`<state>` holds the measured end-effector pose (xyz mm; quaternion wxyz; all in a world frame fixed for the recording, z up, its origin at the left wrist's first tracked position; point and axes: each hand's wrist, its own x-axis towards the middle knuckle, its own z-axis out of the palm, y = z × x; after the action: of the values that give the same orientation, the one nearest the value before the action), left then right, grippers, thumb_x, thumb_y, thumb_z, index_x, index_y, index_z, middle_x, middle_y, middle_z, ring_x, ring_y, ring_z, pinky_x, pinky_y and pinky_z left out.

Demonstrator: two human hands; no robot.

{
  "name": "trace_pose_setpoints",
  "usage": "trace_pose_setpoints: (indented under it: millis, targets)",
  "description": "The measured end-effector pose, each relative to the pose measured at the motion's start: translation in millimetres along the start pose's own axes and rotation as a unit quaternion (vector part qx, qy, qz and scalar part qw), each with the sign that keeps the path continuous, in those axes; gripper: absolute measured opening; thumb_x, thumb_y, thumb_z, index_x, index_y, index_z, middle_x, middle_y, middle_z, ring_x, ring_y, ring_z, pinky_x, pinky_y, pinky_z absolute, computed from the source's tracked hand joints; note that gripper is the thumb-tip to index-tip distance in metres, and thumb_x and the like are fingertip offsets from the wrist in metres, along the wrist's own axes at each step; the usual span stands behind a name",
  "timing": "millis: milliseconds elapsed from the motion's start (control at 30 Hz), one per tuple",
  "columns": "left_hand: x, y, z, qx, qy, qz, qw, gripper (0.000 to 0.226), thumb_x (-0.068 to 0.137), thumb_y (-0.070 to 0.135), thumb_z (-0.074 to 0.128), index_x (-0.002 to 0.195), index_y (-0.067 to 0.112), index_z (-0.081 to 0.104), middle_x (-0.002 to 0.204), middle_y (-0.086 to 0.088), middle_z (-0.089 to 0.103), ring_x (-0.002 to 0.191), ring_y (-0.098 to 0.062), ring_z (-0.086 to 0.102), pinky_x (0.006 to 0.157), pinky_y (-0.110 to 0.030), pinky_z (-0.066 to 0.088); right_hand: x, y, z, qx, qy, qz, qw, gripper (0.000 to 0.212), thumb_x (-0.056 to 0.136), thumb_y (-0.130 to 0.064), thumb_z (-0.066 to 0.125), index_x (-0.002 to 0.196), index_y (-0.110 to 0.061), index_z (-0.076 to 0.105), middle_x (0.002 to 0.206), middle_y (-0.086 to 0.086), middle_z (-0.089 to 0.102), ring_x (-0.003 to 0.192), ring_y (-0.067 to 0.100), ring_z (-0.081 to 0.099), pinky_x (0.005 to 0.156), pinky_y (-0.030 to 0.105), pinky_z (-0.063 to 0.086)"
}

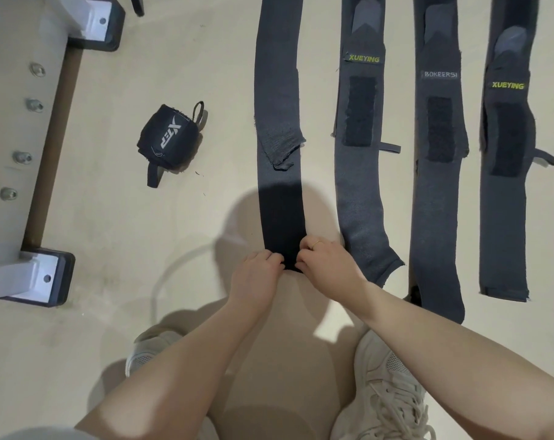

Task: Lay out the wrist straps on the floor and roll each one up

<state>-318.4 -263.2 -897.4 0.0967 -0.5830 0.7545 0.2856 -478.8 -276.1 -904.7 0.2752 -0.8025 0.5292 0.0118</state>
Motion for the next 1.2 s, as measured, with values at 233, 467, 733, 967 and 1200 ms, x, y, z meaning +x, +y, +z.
trace_pose_setpoints:
  millis: [233,467,733,967,1200]
  targets:
    - [1.4,1.0,-6.7,-0.042,0.015,-0.024,0.999,0.017,0.099,0.022,0.039,0.107,0.013,0.050,0.102,-0.004,0.057,0.095,-0.024,0.053,0.074,-0.042,0.048,13.6,-2.4,-8.9,-0.001,-0.063,0.043,0.997,0.028,0.096,-0.032,0.049,0.109,-0.014,0.066,0.114,0.003,0.053,0.108,0.021,0.049,0.081,0.034,0.042]
    - [3.6,-2.7,-12.2,0.000,0.049,0.042,0.998,0.017,0.084,0.019,0.058,0.077,0.007,0.068,0.083,-0.006,0.059,0.075,-0.026,0.057,0.059,-0.031,0.047,19.4,-12.7,-9.2,0.144,-0.035,0.243,0.959,0.023,0.088,-0.027,0.064,0.104,-0.016,0.052,0.100,0.001,0.053,0.088,0.023,0.054,0.067,0.032,0.040]
    - [3.2,-4.6,-11.2,0.069,0.046,0.083,0.993,0.027,0.046,0.010,0.086,0.068,0.015,0.071,0.071,0.002,0.061,0.061,-0.019,0.059,0.050,-0.022,0.041,11.1,-10.7,-16.6,-0.199,0.055,-0.026,0.978,0.034,0.054,-0.026,0.087,0.054,-0.014,0.056,0.080,0.007,0.059,0.074,0.022,0.039,0.063,0.031,0.026]
    - [2.4,-11.9,-9.6,0.034,0.071,0.076,0.994,0.017,0.080,0.013,0.060,0.091,0.014,0.072,0.082,-0.001,0.067,0.076,-0.024,0.064,0.061,-0.028,0.048,7.4,-7.4,-13.3,-0.133,-0.083,-0.027,0.987,0.014,0.085,-0.022,0.066,0.093,-0.012,0.063,0.097,0.004,0.056,0.084,0.020,0.060,0.054,0.027,0.030]
    - [-7.5,-0.6,-11.2,0.055,0.021,0.072,0.996,0.016,0.097,0.027,0.039,0.106,0.017,0.048,0.105,-0.001,0.055,0.094,-0.024,0.054,0.077,-0.038,0.042,21.9,-12.3,-14.2,0.069,-0.113,0.179,0.975,0.017,0.094,-0.021,0.054,0.108,-0.015,0.048,0.095,0.002,0.057,0.085,0.022,0.053,0.068,0.032,0.039]
